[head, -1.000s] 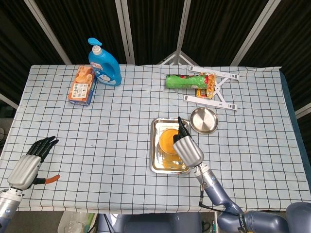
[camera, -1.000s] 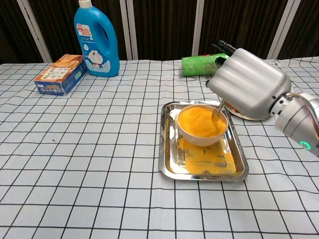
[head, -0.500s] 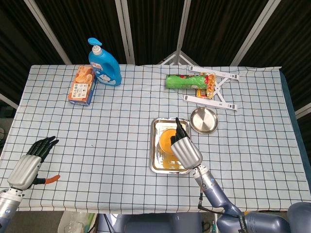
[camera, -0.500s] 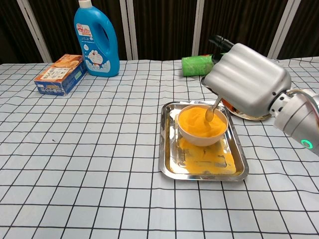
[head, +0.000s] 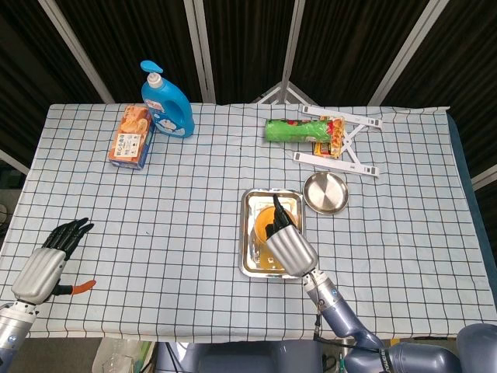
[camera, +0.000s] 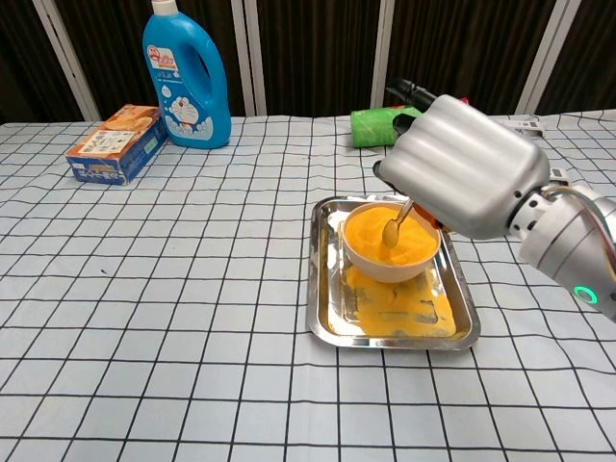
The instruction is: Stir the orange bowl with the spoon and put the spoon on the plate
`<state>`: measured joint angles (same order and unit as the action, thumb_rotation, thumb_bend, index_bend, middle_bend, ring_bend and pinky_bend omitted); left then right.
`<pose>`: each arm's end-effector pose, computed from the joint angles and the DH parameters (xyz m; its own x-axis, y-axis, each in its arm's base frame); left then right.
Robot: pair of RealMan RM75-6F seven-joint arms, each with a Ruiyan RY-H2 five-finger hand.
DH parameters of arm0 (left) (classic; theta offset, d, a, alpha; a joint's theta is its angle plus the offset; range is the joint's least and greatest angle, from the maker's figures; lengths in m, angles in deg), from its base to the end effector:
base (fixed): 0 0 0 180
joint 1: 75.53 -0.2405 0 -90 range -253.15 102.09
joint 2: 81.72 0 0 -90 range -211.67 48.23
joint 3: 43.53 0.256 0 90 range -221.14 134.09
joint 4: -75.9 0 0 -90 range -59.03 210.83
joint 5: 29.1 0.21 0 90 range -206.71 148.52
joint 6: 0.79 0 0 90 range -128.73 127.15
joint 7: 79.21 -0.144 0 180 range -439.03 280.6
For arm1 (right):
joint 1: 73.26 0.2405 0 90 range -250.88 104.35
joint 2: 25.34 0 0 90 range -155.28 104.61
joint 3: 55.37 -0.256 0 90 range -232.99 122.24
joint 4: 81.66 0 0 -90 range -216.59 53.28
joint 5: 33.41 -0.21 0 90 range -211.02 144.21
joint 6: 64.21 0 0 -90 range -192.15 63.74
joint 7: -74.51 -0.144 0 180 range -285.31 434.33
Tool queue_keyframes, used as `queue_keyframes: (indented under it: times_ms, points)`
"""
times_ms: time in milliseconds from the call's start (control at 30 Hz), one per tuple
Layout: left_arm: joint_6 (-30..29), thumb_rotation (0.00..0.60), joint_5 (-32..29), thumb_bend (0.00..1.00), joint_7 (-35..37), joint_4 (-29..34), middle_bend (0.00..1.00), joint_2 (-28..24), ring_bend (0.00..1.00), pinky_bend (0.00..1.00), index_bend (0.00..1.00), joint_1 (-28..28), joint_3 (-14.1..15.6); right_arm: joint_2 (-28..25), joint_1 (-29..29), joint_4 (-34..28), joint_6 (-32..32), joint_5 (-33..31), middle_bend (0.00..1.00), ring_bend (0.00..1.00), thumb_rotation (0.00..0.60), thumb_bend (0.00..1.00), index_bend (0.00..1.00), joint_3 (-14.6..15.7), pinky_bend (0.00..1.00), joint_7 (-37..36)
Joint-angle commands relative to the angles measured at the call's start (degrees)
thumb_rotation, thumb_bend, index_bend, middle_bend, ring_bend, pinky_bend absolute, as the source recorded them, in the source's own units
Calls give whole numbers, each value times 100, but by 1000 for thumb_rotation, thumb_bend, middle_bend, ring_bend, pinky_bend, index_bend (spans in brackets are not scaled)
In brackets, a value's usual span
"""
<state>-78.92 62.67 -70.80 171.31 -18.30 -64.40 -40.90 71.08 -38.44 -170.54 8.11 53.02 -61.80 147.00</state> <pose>-0.2832 0.1880 0.1245 0.2589 0.2052 0.9439 0.9582 -0.1780 -0.2242 -0.1042 -0.2728 -0.0247 0.8186 0.4236 0.3879 -0.2365 -0.3669 0.8997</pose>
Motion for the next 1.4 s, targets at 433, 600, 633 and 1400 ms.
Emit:
queue_keyframes:
  times_ms: [433,600,633,1400]
  points:
    - [-6,600,6,0,-3,1,0,2,0,0,0,-3,2,-106,-47,289,35,-20,578,300,600,500,665,-36,0,104]
    - [-9,600,8,0,-10,7,0,1,0,0,0,-4,2,-152,-63,318,55,-75,578,299,600,500,665,-91,0,112]
    - [-11,600,8,0,-11,8,0,1,0,0,0,-4,2,-155,-66,321,57,-88,578,300,600,500,665,-99,0,110]
    - [-17,600,13,0,-18,9,0,1,0,0,0,-9,5,-93,-59,17,72,-33,578,300,600,500,665,-61,0,-1]
